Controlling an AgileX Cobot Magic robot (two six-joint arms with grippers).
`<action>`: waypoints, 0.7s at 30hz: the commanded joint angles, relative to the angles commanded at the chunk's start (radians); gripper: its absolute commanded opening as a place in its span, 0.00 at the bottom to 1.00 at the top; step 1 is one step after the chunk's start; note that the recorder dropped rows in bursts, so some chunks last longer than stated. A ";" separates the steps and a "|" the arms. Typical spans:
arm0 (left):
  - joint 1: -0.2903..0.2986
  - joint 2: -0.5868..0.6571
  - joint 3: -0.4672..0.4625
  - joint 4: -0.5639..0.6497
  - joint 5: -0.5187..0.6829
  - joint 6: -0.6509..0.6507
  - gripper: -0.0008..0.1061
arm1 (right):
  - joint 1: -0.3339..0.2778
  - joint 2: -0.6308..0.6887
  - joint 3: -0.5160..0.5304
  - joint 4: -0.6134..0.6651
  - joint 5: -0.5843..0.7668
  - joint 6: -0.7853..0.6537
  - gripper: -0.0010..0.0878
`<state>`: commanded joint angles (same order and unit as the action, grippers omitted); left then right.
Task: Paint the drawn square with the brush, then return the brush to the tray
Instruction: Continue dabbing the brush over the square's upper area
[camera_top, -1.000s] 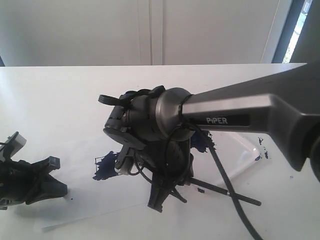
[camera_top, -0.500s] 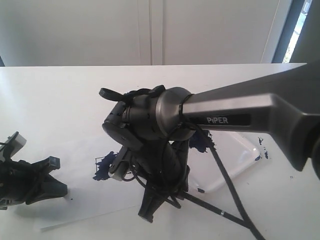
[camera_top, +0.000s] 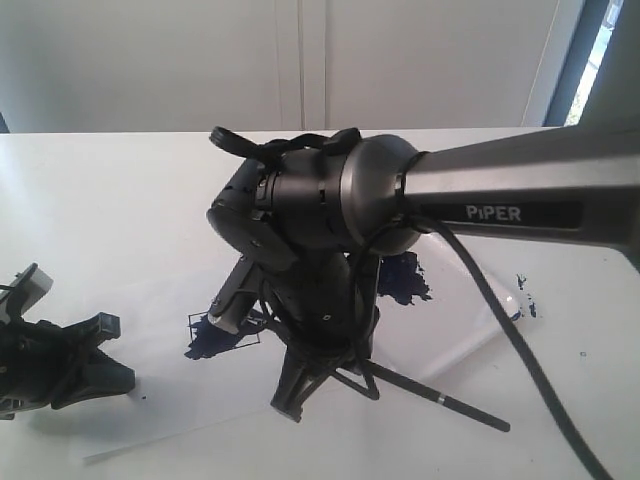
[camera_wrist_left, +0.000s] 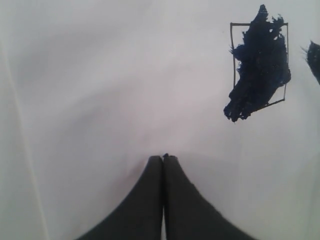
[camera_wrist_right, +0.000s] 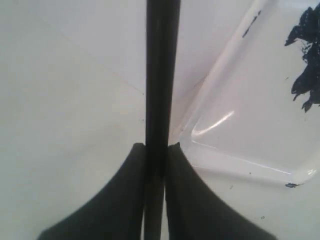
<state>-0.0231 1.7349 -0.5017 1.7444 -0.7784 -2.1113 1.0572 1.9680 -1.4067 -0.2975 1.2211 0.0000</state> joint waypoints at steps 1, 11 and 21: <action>0.000 0.000 0.000 0.000 0.000 0.000 0.01 | 0.000 0.000 0.009 0.002 0.000 0.000 0.01; 0.000 0.000 0.000 0.000 -0.006 0.000 0.01 | 0.000 0.000 0.071 -0.009 0.000 0.000 0.01; 0.000 0.000 0.000 0.000 -0.006 0.000 0.01 | 0.006 0.044 0.070 0.038 0.000 0.000 0.01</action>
<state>-0.0231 1.7349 -0.5017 1.7444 -0.7845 -2.1113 1.0636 2.0124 -1.3371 -0.2592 1.2211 0.0000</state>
